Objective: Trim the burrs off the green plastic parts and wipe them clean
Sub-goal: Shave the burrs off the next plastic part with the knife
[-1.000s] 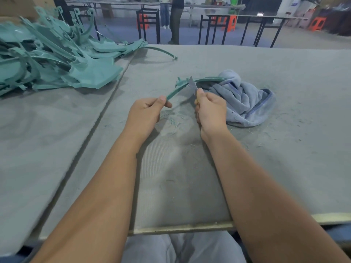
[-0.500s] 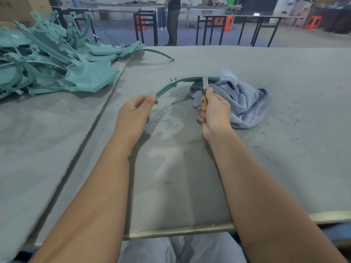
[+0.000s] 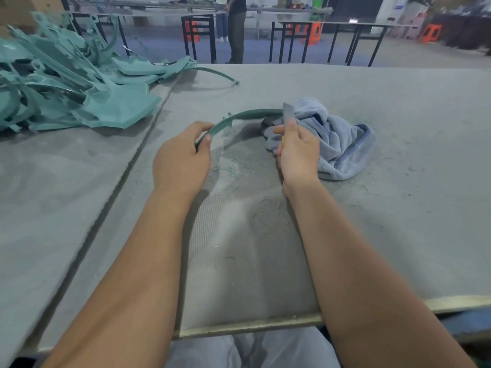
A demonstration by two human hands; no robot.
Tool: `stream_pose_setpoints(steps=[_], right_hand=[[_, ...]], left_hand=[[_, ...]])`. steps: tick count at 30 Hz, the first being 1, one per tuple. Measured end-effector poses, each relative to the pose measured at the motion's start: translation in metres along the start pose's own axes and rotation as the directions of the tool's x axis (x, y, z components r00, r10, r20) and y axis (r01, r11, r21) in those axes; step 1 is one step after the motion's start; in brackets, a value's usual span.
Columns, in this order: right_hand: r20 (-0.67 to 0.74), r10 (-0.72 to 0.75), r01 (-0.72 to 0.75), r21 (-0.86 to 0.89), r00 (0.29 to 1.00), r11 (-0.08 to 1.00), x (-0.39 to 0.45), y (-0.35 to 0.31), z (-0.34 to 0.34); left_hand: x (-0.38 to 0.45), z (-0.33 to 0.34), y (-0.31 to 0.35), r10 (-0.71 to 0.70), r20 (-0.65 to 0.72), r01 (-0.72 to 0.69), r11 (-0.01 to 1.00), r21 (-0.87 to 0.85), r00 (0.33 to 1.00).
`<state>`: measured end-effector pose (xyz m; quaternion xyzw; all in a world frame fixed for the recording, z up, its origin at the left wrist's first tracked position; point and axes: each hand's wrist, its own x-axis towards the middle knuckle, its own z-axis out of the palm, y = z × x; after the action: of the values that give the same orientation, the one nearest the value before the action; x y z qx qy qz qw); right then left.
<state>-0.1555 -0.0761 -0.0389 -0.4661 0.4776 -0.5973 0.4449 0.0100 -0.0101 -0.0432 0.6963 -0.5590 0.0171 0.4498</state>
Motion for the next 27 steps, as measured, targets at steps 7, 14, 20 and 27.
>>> stream_pose_setpoints(steps=[7, 14, 20, 27], right_hand=[[0.057, 0.055, -0.055, 0.001, 0.997, 0.998, 0.006, 0.001, -0.006], [0.011, 0.127, -0.128, 0.052, 0.992, 0.990, 0.012, 0.003, -0.008], [0.118, 0.116, -0.116, -0.006, 0.986, 0.993, 0.013, 0.005, -0.007], [0.021, 0.187, -0.189, 0.108, 0.982, 0.976, 0.015, 0.005, -0.008]], left_hand=[[-0.001, 0.005, 0.005, 0.008, -0.035, -0.004, 0.994, 0.109, 0.999], [-0.003, 0.003, 0.000, 0.079, -0.053, -0.077, 0.997, 0.028, 0.995], [-0.006, 0.005, -0.001, 0.101, -0.039, -0.101, 0.995, -0.015, 0.994], [-0.006, 0.007, -0.002, 0.083, -0.024, -0.084, 0.996, -0.013, 0.996]])
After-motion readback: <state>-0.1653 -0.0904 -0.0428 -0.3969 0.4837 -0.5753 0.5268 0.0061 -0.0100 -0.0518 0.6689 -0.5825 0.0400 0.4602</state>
